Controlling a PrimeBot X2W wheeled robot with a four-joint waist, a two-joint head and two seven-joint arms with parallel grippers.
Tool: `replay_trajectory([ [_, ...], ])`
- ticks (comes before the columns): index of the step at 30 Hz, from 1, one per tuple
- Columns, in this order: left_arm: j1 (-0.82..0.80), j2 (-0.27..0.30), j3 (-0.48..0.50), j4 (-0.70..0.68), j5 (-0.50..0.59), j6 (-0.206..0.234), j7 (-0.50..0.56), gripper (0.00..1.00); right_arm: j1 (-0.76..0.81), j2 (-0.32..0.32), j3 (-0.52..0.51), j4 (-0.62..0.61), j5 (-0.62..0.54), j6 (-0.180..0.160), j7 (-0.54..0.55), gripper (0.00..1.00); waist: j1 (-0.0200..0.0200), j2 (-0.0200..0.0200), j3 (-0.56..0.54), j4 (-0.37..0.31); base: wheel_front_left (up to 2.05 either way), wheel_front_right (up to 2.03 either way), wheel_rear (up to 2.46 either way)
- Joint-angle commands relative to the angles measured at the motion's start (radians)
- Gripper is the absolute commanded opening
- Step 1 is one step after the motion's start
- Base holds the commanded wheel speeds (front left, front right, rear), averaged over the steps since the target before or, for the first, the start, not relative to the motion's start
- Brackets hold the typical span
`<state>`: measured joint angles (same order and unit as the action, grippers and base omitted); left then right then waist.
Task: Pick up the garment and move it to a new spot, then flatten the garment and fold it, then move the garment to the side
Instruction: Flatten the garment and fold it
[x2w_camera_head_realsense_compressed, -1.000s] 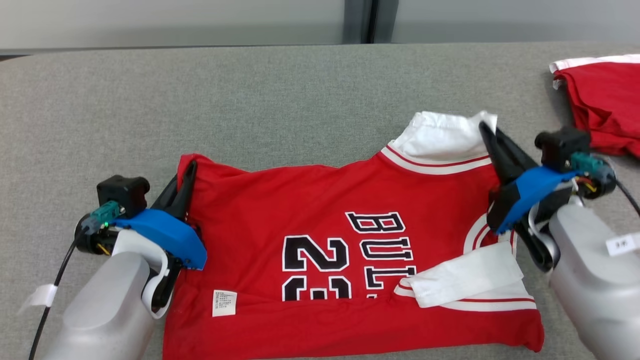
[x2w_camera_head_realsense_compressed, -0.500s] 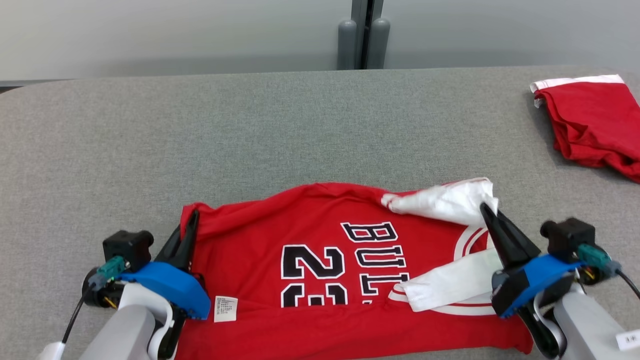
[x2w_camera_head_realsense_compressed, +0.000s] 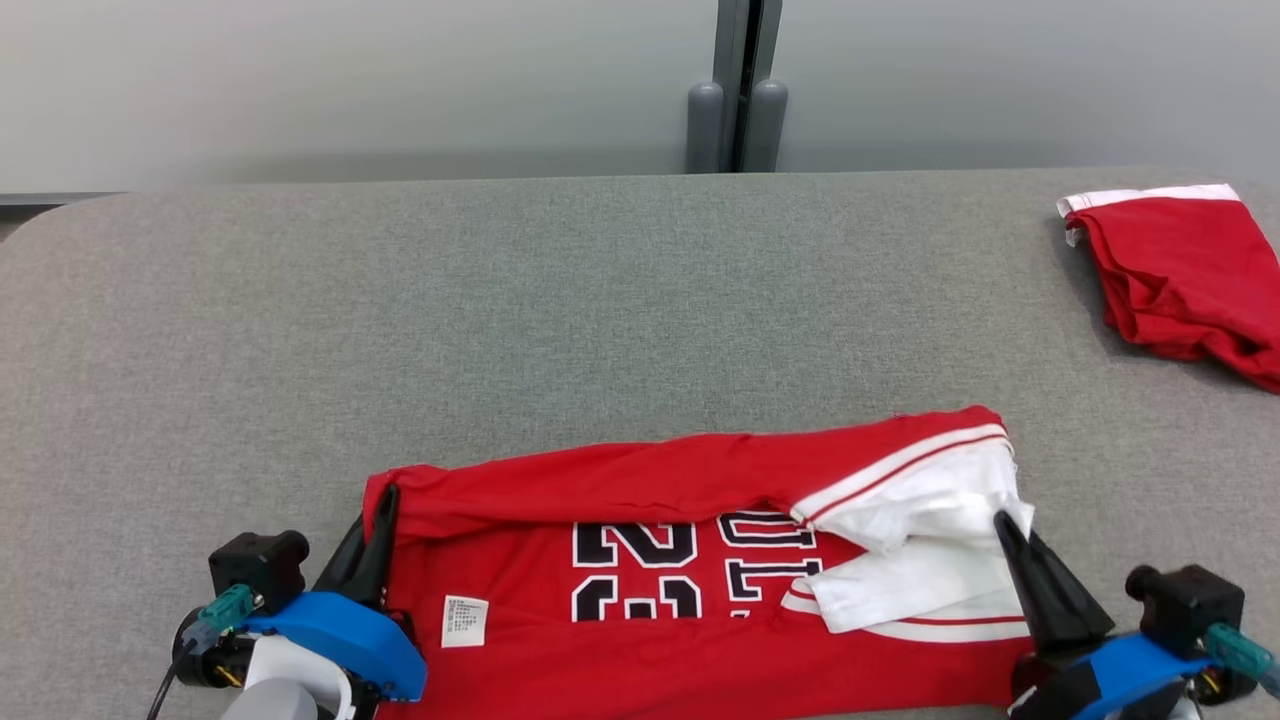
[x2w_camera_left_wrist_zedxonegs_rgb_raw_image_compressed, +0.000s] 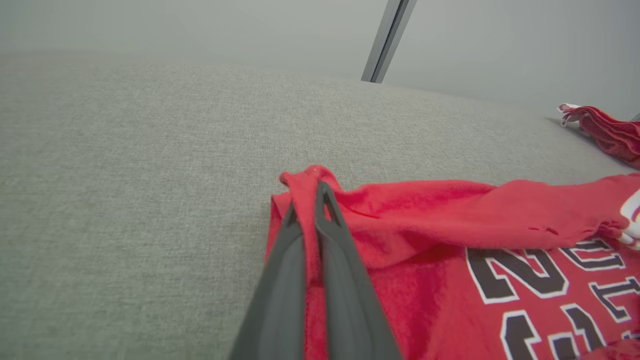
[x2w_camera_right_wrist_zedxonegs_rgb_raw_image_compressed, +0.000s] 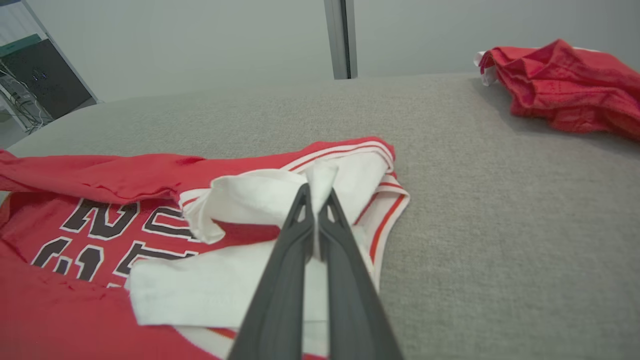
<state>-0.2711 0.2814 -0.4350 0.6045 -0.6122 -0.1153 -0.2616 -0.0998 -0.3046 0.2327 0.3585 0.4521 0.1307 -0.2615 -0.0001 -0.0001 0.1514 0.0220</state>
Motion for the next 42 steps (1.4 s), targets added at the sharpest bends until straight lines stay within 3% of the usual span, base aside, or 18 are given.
replay_trajectory([
  [1, 0.014, 0.000, 0.009, -0.005, 0.005, -0.004, -0.005, 0.00, 0.028, 0.004, -0.011, -0.018, -0.004, 0.000, 0.000, 0.00, 0.0001, 0.0001, -0.002, 0.001, 0.00, 0.00, 0.00],
  [13, 0.082, -0.029, 0.057, -0.020, 0.036, -0.005, -0.005, 0.00, 0.147, 0.047, -0.079, -0.067, -0.032, 0.000, 0.046, 0.00, 0.0001, 0.0001, -0.008, -0.003, 0.00, 0.00, 0.00],
  [14, 0.086, -0.030, 0.059, -0.020, 0.038, -0.005, -0.005, 0.00, 0.151, 0.048, -0.083, -0.061, -0.035, 0.000, 0.052, 0.13, 0.0001, 0.0001, -0.008, -0.003, 0.00, 0.00, 0.00],
  [15, 0.088, -0.033, 0.061, -0.020, 0.042, -0.006, -0.005, 0.00, 0.152, 0.048, -0.085, -0.060, -0.038, 0.000, 0.056, 0.40, 0.0001, 0.0001, -0.009, -0.003, 0.00, 0.00, 0.00],
  [16, 0.091, -0.035, 0.065, -0.021, 0.044, -0.007, -0.005, 0.15, 0.151, 0.049, -0.090, -0.061, -0.040, 0.000, 0.054, 0.86, 0.0001, 0.0001, -0.010, -0.002, 0.00, 0.00, 0.00],
  [17, 0.097, -0.037, 0.069, -0.023, 0.047, -0.007, -0.005, 0.44, 0.151, 0.049, -0.096, -0.059, -0.043, 0.000, 0.055, 1.00, 0.0001, 0.0001, -0.013, -0.002, 0.00, 0.00, 0.00],
  [18, 0.104, -0.040, 0.075, -0.026, 0.052, -0.007, -0.005, 1.00, 0.150, 0.049, -0.102, -0.060, -0.044, 0.000, 0.055, 1.00, 0.0001, 0.0001, -0.015, -0.002, 0.00, 0.00, 0.00],
  [26, 0.160, -0.057, 0.150, -0.133, 0.112, 0.030, -0.005, 1.00, 0.125, 0.044, -0.145, -0.097, -0.048, 0.000, 0.043, 1.00, 0.0001, 0.0001, -0.038, 0.012, 0.00, 0.00, 0.00],
  [33, 0.208, -0.081, 0.273, -0.292, 0.211, 0.062, -0.005, 1.00, 0.065, 0.029, -0.167, -0.079, -0.077, 0.000, 0.113, 1.00, 0.0001, 0.0001, -0.047, 0.025, 0.00, 0.00, 0.00],
  [42, 0.252, -0.154, 0.407, -0.450, 0.377, 0.045, -0.004, 1.00, -0.018, 0.060, -0.166, 0.048, -0.131, 0.000, 0.240, 1.00, 0.0001, 0.0001, -0.032, 0.041, 0.00, 0.00, 0.00],
])
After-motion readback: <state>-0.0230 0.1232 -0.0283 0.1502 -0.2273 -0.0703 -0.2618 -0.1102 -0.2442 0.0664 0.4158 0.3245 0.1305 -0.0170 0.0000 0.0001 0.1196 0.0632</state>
